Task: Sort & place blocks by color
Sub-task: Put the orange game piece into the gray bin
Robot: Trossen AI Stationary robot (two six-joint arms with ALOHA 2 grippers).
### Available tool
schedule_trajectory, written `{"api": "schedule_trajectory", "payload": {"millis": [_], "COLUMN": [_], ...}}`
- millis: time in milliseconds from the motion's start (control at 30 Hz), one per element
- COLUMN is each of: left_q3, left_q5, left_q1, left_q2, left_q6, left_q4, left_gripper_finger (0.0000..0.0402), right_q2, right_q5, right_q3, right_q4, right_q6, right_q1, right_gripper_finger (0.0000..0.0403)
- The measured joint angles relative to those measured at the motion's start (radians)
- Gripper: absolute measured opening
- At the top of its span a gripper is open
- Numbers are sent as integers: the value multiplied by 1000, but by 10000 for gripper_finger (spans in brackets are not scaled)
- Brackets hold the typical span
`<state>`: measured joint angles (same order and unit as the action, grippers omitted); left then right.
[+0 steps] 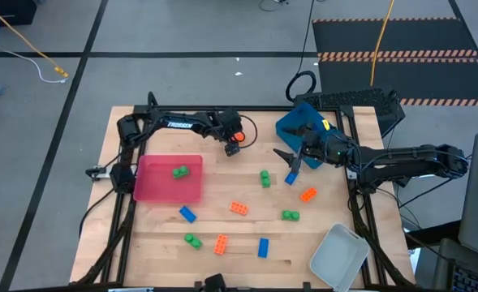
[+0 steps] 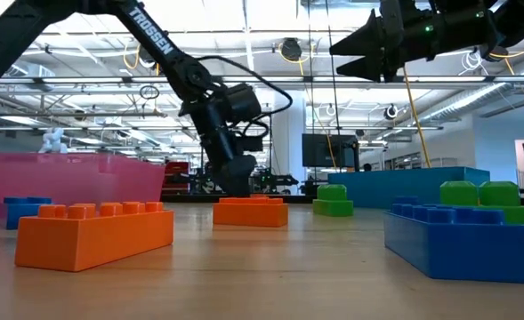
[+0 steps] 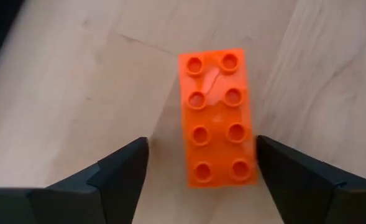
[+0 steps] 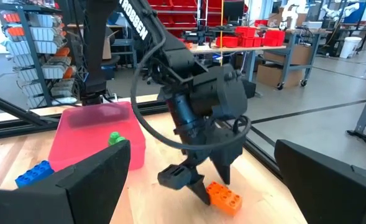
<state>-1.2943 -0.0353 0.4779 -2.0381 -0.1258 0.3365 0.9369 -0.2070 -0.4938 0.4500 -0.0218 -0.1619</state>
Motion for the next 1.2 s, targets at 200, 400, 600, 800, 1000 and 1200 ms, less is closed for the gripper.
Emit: {"api": "schedule_trajectory", "payload": {"millis": [200,400,600,800,1000,1200], "left_q3": [-3,-1,-1,-1,0,-8], "left_q5": [-21,-28,-41,-59,-53,-30], "left_q1": [-9,-7,-1,16,16,9], "left_q2": [-11,-5,-4,-4,9,84], "left_q6": [-20,3,-5,-32,-53,-48], "left_q4": [-3,9,13,17,42,70], "left_gripper_finger": [267,225,158,141,141,141], "right_q2": [0,0,0,0,0,0], "right_q5": [-1,0,-1,-1,-5,-8], "right_q3": [0,0,0,0,0,0], "right_q4": [12,11,11,11,30,31], "right_q6": [-28,-30,-17,-16,25,34], "right_q1": [8,27,26,26,26,16], "right_gripper_finger": [393,393,393,393,393,393]}}
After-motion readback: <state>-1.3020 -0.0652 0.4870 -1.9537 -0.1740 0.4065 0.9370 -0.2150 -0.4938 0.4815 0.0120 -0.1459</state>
